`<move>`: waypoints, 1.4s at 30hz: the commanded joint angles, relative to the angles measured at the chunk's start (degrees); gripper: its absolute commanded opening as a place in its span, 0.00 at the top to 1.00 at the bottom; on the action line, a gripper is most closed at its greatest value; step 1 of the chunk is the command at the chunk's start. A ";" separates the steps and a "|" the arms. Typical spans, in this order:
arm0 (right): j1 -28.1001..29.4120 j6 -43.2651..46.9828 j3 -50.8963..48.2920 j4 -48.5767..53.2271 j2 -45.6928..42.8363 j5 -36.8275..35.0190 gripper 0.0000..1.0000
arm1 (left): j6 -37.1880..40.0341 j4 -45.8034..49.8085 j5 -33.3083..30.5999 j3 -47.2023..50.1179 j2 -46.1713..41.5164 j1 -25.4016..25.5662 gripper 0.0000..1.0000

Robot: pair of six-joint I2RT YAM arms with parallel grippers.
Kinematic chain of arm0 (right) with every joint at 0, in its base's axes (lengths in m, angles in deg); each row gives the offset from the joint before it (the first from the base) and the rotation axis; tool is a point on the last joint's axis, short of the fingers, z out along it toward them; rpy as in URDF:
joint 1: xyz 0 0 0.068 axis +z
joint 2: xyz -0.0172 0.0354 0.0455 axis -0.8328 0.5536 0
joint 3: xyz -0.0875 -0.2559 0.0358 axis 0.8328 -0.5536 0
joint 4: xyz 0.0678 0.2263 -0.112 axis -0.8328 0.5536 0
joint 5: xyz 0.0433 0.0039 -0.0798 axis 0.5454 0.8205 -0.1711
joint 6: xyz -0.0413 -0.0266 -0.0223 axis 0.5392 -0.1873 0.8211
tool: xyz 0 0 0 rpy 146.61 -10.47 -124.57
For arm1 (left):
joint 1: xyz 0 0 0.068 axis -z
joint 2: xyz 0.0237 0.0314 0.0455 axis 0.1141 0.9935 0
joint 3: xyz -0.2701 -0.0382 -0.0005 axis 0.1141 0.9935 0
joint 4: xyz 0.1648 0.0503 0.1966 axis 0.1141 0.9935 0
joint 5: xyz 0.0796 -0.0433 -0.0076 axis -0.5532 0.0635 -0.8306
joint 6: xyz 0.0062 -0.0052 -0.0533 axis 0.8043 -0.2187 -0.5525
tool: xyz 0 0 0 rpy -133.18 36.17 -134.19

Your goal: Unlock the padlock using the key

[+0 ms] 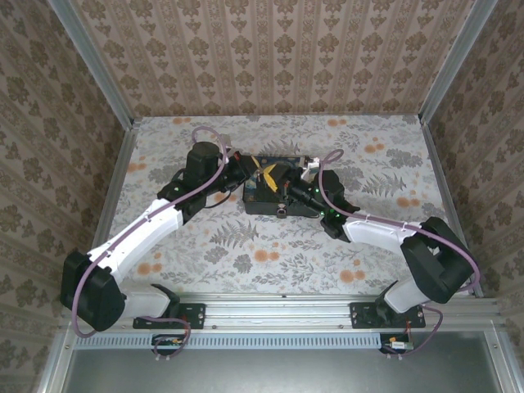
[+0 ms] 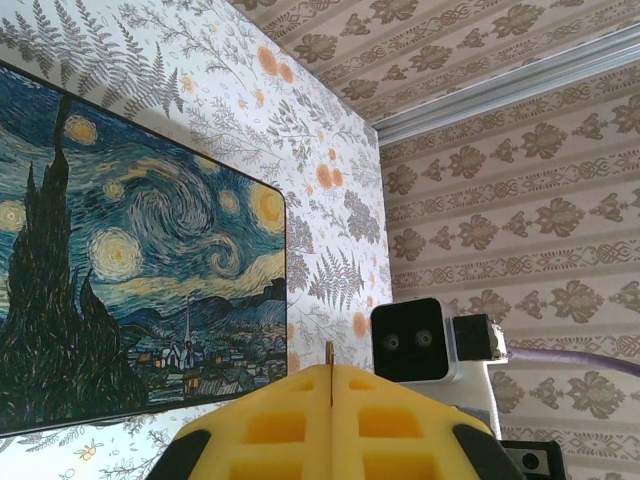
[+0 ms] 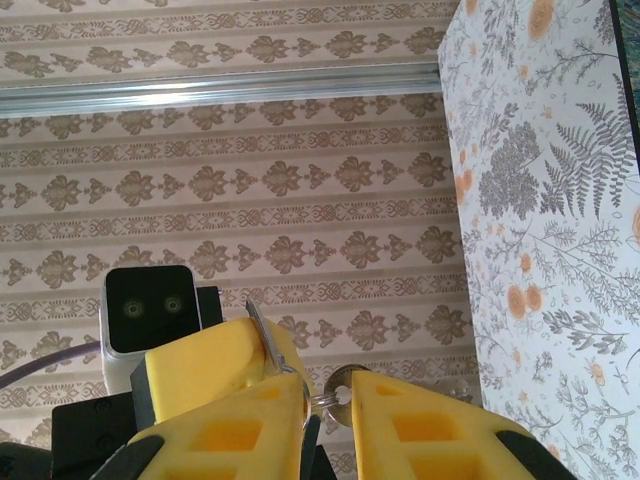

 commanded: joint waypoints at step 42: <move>-2.26 20.37 -1.17 14.93 -13.39 1.91 1.00 | 0.46 5.38 7.46 3.12 -5.47 -7.06 0.41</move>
